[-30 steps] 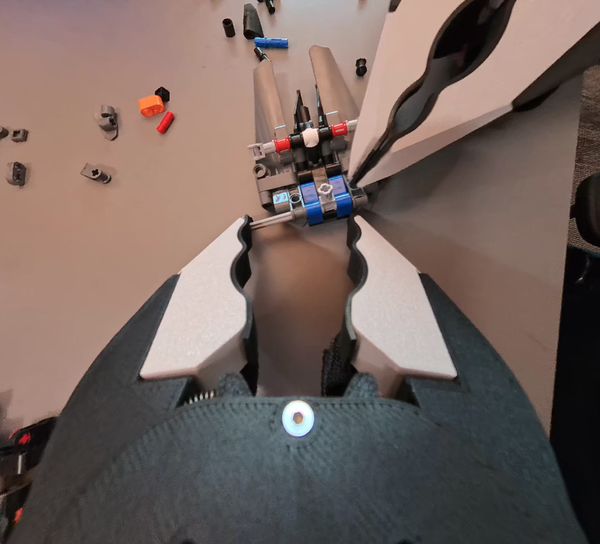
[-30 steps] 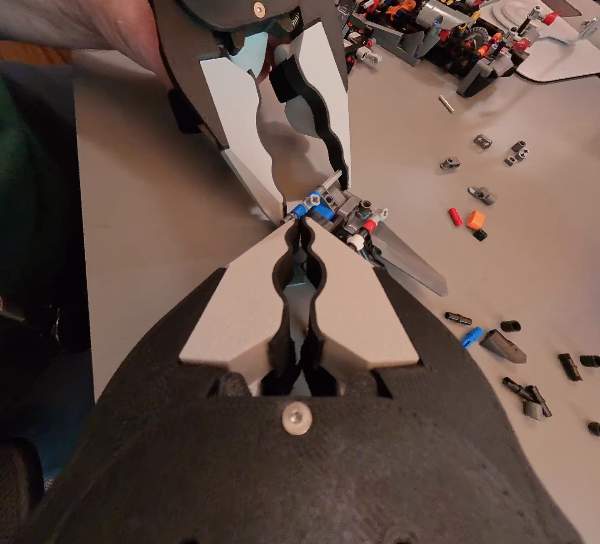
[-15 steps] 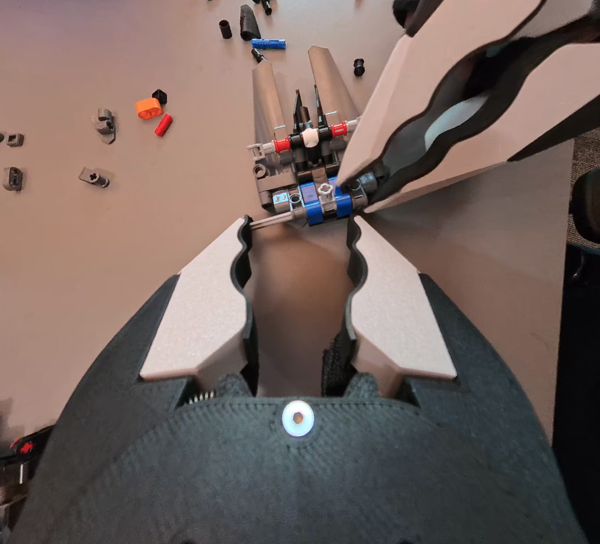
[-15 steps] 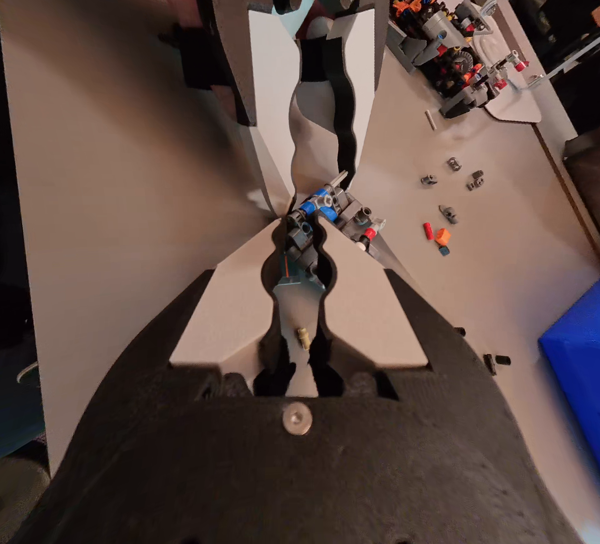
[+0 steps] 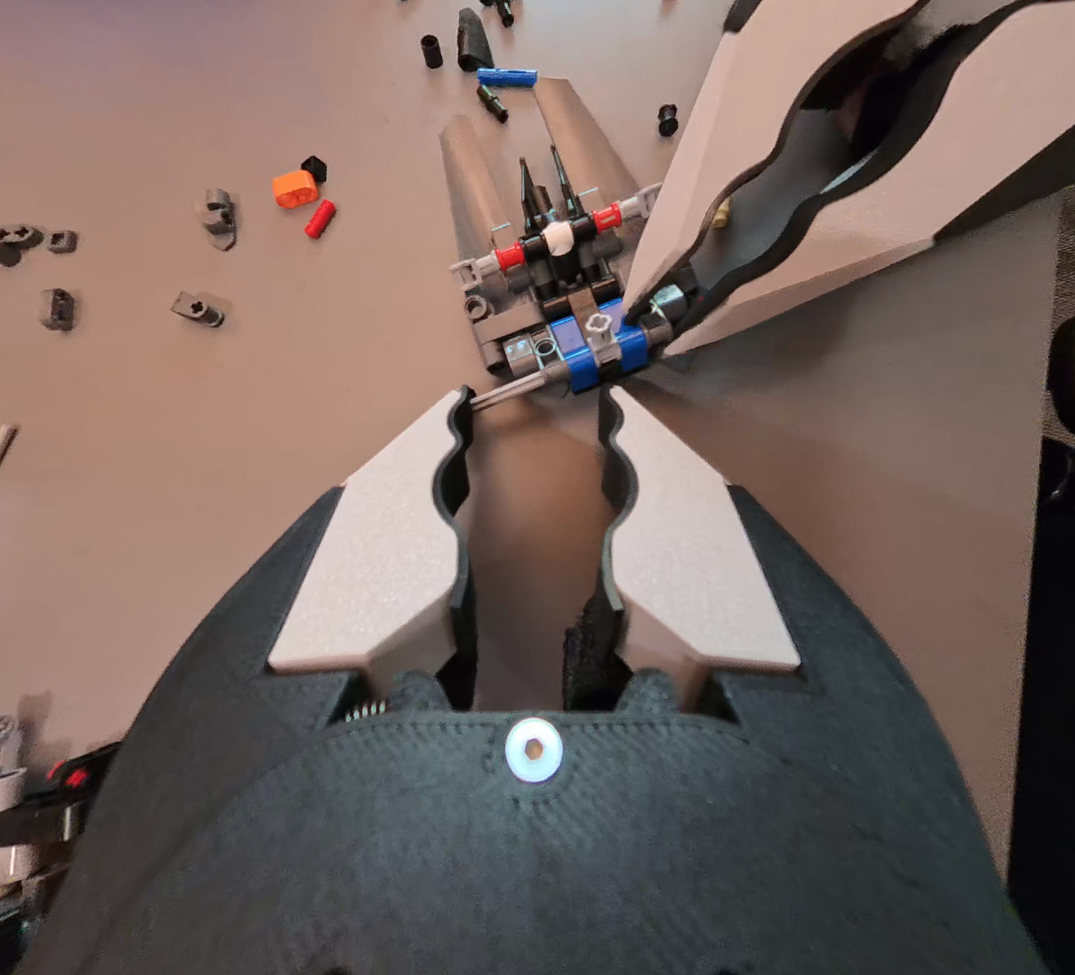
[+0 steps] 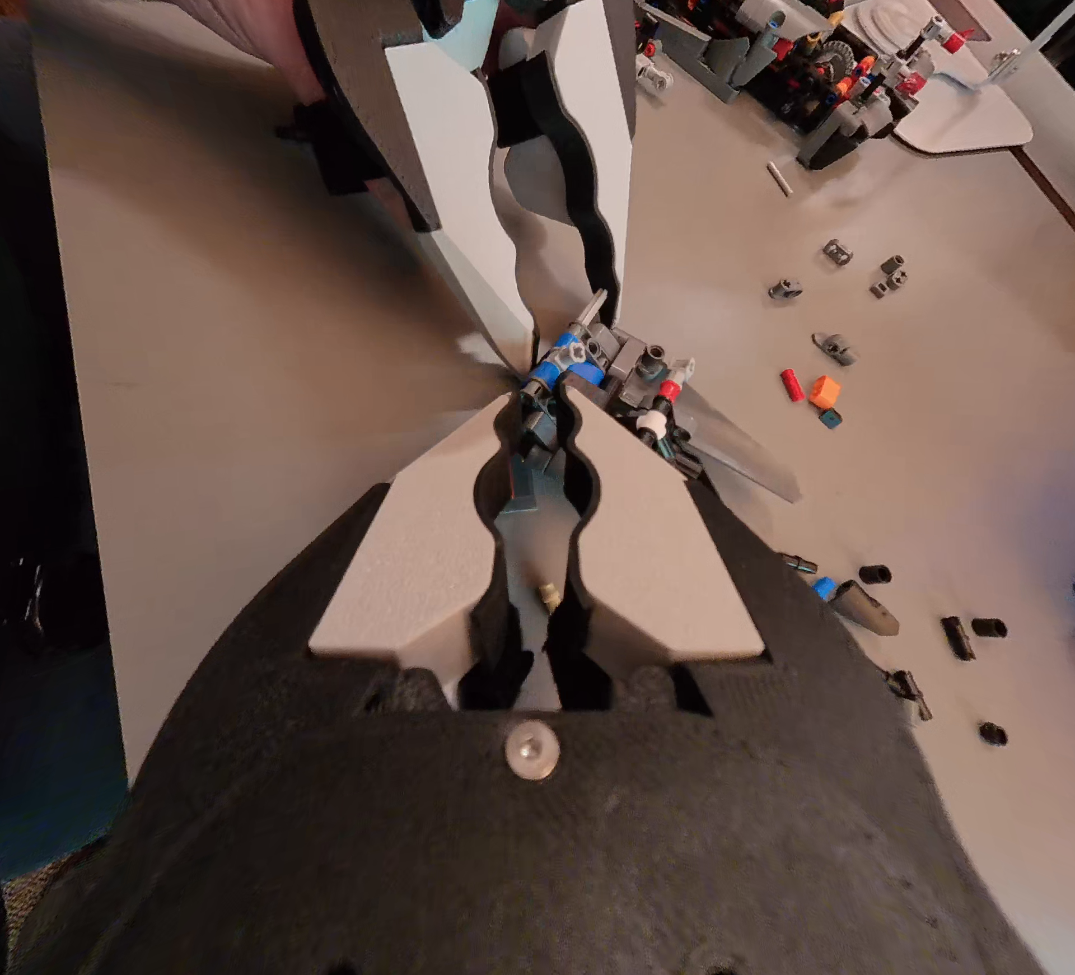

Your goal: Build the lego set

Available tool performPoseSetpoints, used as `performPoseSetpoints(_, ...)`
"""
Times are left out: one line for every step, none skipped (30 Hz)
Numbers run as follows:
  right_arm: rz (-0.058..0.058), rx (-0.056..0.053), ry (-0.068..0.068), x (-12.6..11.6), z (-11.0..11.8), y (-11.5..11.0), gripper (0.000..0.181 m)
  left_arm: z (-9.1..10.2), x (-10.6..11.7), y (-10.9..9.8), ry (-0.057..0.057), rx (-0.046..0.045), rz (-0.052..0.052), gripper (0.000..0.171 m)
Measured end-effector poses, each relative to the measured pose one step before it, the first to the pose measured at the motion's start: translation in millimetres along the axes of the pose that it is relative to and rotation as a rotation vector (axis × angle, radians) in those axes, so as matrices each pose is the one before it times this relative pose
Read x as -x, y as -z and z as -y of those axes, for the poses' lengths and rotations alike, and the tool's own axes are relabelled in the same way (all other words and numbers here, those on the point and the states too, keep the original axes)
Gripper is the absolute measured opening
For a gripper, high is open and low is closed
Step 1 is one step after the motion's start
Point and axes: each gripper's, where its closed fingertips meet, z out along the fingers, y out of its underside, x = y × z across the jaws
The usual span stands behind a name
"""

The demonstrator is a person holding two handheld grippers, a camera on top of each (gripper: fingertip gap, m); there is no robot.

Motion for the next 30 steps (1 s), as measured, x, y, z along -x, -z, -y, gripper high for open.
performPoseSetpoints(-0.0041,0.0005,0.0057,-0.1,0.16,-0.62,0.009,0.14,0.5,0.15,-0.0067,0.00081,0.0078,0.043)
performPoseSetpoints(0.007,-0.0027,-0.0116,-0.08,0.11,-0.08,0.01,-0.21,0.11,0.0,0.0018,0.001,0.0017,0.043)
performPoseSetpoints(0.0079,-0.0031,-0.012,-0.15,0.01,0.05,0.009,-0.06,-0.12,-0.13,0.0059,-0.0019,-0.0026,0.043)
performPoseSetpoints(0.0017,0.0002,-0.0016,0.12,0.15,-0.15,0.01,0.01,-0.41,-0.18,0.0014,-0.00156,-0.0019,0.044)
performPoseSetpoints(-0.002,0.0009,0.0045,0.29,0.12,-0.47,0.01,0.15,-0.34,0.01,-0.0019,0.00032,0.0017,0.045)
performPoseSetpoints(0.0018,-0.0005,-0.0018,0.12,0.09,-0.16,0.009,0.25,-0.31,-0.24,-0.0001,0.00013,0.0012,0.046)
performPoseSetpoints(0.0042,-0.0011,-0.0043,-0.07,0.11,-0.02,0.009,0.32,-0.26,-0.36,0.0035,0.00035,-0.0005,0.047)
performPoseSetpoints(0.0019,0.0002,-0.002,-0.07,-0.05,-0.14,0.009,0.23,-0.23,-0.43,0.0036,0.00073,0.0004,0.049)
performPoseSetpoints(0.0009,0.0003,-0.0022,-0.14,0.06,-0.1,0.009,0.12,0.05,-0.11,-0.0004,0.00012,0.0027,0.049)
performPoseSetpoints(-0.0017,0.0009,0.0008,-0.15,-0.12,-0.25,0.009,0.34,-0.25,-0.31,0.0041,-0.00037,0.0012,0.05)
performPoseSetpoints(0.001,0.0006,-0.0011,-0.05,-0.07,-0.07,0.009,0.43,-0.52,-0.5,-0.0025,-0.00051,0.0017,0.052)
performPoseSetpoints(0.0024,0.0004,-0.0017,0.11,-0.07,-0.07,0.009,0.12,-0.34,-0.1,-0.0052,0.00051,0.0029,0.053)
performPoseSetpoints(0.0017,0.0004,-0.0014,-0.01,0.14,-0.19,0.009,0.13,0.06,0.06,0.0003,-0.00058,0.0015,0.053)
performPoseSetpoints(0.0016,0.0006,-0.0011,-0.06,0.1,-0.17,0.009,0.04,0.06,-0.08,0.0021,0.00037,0.0002,0.053)
performPoseSetpoints(0.0007,0.0005,0.0002,0.19,-0.11,-0.04,0.009,-0.01,0.02,0.06,-0.0019,-0.00028,0.0027,0.053)
performPoseSetpoints(0.0,0.0008,0.0005,0.03,-0.11,-0.1,0.009,0.13,0.0,0.15,-0.0031,-0.00113,0.0038,0.053)
performPoseSetpoints(-0.0017,0.0008,0.0026,0.02,-0.17,-0.06,0.009,0.03,0.01,0.0,0.0018,-0.00016,0.0026,0.053)
performPoseSetpoints(-0.0008,0.0002,0.002,0.04,0.01,-0.1,0.009,0.05,-0.03,0.07,0.0025,0.00044,0.0016,0.053)
performPoseSetpoints(0.0014,0.0007,0.0,0.12,-0.01,-0.11,0.009,-0.03,-0.02,-0.01,0.0016,0.00073,0.002,0.053)
performPoseSetpoints(0.0029,0.0007,-0.0024,0.1,-0.11,-0.1,0.009,0.07,0.04,0.13,-0.0013,-0.00032,0.0031,0.053)
performPoseSetpoints(0.0007,0.0002,-0.0012,-0.11,-0.06,0.14,0.009,0.25,0.11,-0.11,-0.0015,-0.00146,0.0039,0.053)
performPoseSetpoints(-0.0031,0.0014,0.0028,-0.09,-0.19,-0.41,0.009,0.21,0.13,0.01,-0.0003,-0.00037,0.0052,0.053)
performPoseSetpoints(-0.0009,0.0013,0.0024,0.11,-0.18,-0.11,0.009,0.47,0.23,-0.14,-0.0022,-0.00147,0.0069,0.052)
performPoseSetpoints(0.0004,0.001,-0.001,-0.05,-0.08,-0.07,0.009,0.84,0.18,-0.34,-0.0056,-0.0015,0.0074,0.052)
performPoseSetpoints(-0.0046,0.0021,0.0033,-0.24,-0.24,-0.38,0.009,0.63,0.66,-0.6,0.0003,-0.00074,0.0047,0.051)
performPoseSetpoints(0.0002,0.0015,0.0022,0.25,-0.24,-0.23,0.009,0.42,0.08,-0.38,0.0021,0.00017,-0.0028,0.051)
performPoseSetpoints(0.0024,0.001,-0.0058,-0.28,-0.18,-0.08,0.009,0.43,0.11,-0.3,-0.0017,-0.00143,0.0029,0.05)
performPoseSetpoints(-0.0012,0.0023,-0.0017,-0.34,-0.37,-0.23,0.009,0.28,0.37,-0.09,-0.0045,-0.00124,0.0064,0.05)
performPoseSetpoints(-0.0014,0.0002,0.0029,0.18,-0.08,-0.05,0.009,0.02,-0.06,0.07,-0.0039,-0.00015,0.0018,0.05)
performPoseSetpoints(0.0009,0.0003,-0.0009,-0.02,-0.07,-0.02,0.009,0.08,-0.06,0.1,-0.0033,-0.00093,0.0039,0.05)
